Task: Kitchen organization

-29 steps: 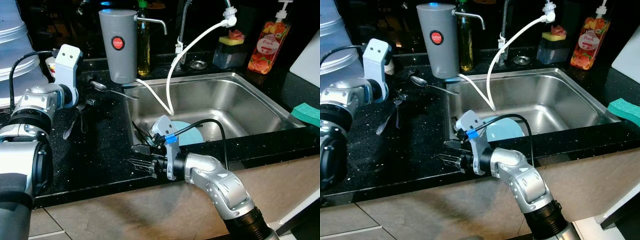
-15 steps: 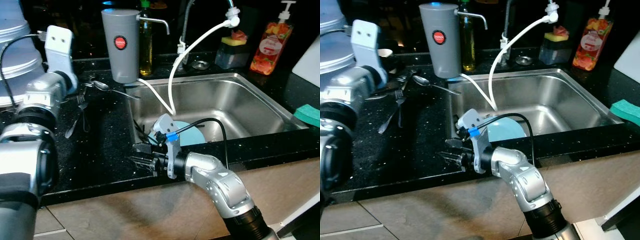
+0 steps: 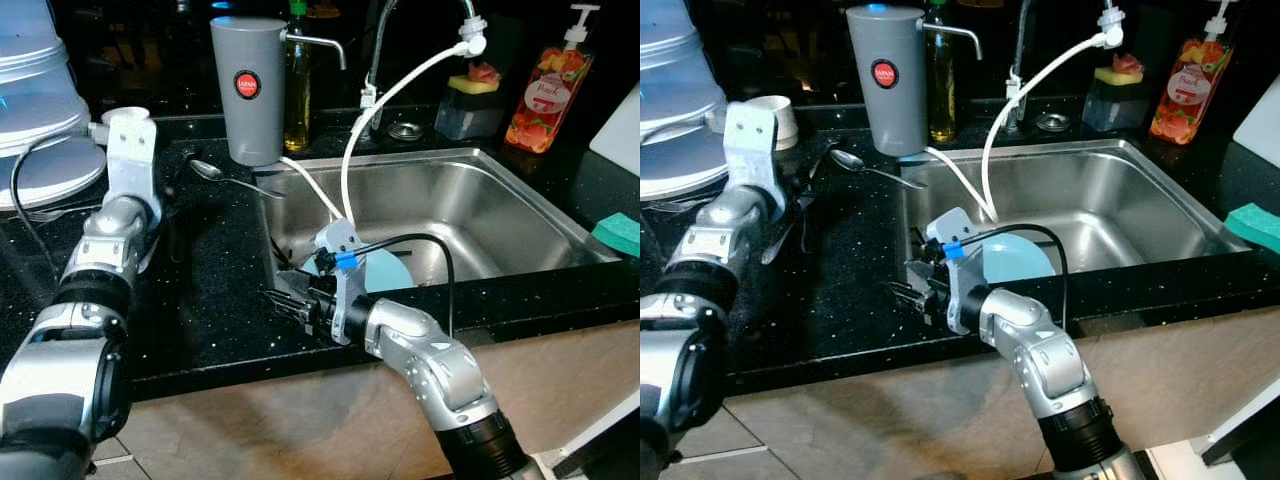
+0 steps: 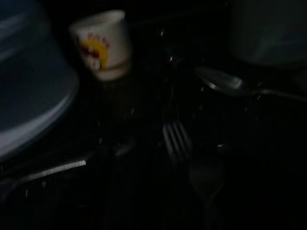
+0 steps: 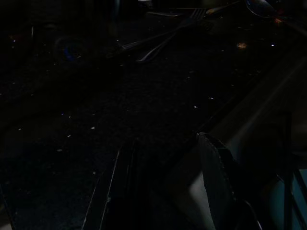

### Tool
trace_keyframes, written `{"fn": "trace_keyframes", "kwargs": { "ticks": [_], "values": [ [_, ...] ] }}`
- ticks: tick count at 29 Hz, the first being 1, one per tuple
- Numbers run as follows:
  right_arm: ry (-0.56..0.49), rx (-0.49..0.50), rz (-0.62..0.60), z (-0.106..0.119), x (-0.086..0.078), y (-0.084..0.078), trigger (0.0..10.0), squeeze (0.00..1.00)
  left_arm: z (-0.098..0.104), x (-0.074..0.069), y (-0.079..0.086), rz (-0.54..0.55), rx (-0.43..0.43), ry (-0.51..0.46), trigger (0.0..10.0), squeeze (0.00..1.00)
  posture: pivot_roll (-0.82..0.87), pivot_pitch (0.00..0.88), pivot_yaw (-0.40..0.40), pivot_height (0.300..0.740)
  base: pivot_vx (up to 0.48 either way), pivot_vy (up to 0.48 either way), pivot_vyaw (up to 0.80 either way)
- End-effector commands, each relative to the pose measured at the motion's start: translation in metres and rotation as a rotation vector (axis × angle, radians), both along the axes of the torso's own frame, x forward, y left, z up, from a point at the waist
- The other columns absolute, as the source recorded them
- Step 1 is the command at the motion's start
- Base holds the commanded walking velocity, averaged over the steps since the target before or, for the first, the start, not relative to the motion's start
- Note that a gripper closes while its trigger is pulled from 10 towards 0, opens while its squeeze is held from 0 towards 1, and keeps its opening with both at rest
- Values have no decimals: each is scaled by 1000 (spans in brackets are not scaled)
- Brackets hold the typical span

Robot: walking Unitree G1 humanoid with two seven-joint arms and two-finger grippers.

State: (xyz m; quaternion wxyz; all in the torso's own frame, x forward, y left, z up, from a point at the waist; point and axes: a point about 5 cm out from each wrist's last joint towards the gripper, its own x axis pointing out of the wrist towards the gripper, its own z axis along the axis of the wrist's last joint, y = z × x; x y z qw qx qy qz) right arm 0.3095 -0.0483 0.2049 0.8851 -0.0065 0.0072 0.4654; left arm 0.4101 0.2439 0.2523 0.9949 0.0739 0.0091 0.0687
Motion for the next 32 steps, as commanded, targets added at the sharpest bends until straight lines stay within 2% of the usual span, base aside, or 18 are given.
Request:
{"fn": "trace_keyframes", "kwargs": {
  "ticks": [1, 3, 4, 5, 13, 15, 17, 19, 20, 21, 22, 24, 25, 32],
  "values": [
    [26, -10, 13, -9, -4, 2, 10000, 0, -28, -2, -7, -64, -42, 112, 10000, 1000, -7, 78, -16, 740, 0, 0, 0],
    [26, -9, 13, -10, -6, 3, 10000, 0, -37, -3, -10, -84, -36, 144, 10000, 1000, -4, 79, -17, 740, 0, 0, 0],
    [23, -9, 10, -10, -5, 4, 10000, 0, -40, -4, -10, -85, -39, 157, 10000, 702, -3, 78, -17, 740, 0, 0, 0],
    [15, -11, 4, -10, -5, 4, 10000, 0, -45, -6, -7, -74, -32, 180, 10000, 0, -3, 76, -15, 740, 0, 0, 0],
    [-1, -13, -10, -10, -5, 5, 10000, 0, -59, -11, -4, -86, -27, 249, 10000, 0, -5, 70, -21, 740, 0, 0, 0],
    [1, -14, -9, -11, -5, 5, 10000, 0, -71, -14, -2, -100, -26, 333, 10000, 0, -4, 67, -26, 740, 0, 0, 0],
    [1, -14, -9, -11, -6, 5, 10000, 0, -73, -15, -1, -101, -29, 352, 10000, 0, -4, 66, -27, 740, 0, 0, 0],
    [4, -14, -6, -11, -6, 5, 10000, 0, -78, -17, 2, -89, -16, 408, 4588, 0, -5, 64, -27, 740, 0, 0, 0],
    [6, -12, -4, -12, -6, 5, 10000, 0, -79, -18, 5, -70, -2, 427, 2471, 0, -7, 63, -26, 740, 0, 0, 0],
    [6, -12, -4, -12, -6, 5, 10000, 0, -79, -18, 5, -70, -2, 427, 2471, 0, -7, 63, -26, 740, 0, 0, 0],
    [8, -11, -2, -12, -6, 5, 10000, 0, -79, -18, 6, -58, 3, 437, 863, 0, -7, 63, -26, 740, 0, 0, 0],
    [8, -11, -2, -12, -6, 5, 10000, 0, -79, -18, 6, -58, 3, 437, 863, 0, -7, 63, -26, 740, 0, 0, 0],
    [9, -11, -1, -12, -6, 5, 10000, 0, -79, -19, 7, -54, -2, 442, 0, 0, -8, 61, -25, 740, 0, 0, 0],
    [16, -16, 11, -12, -4, 3, 10000, 0, -75, -19, 14, -25, -33, 453, 0, 0, -9, 60, -23, 740, 0, 0, 0]
  ]
}}
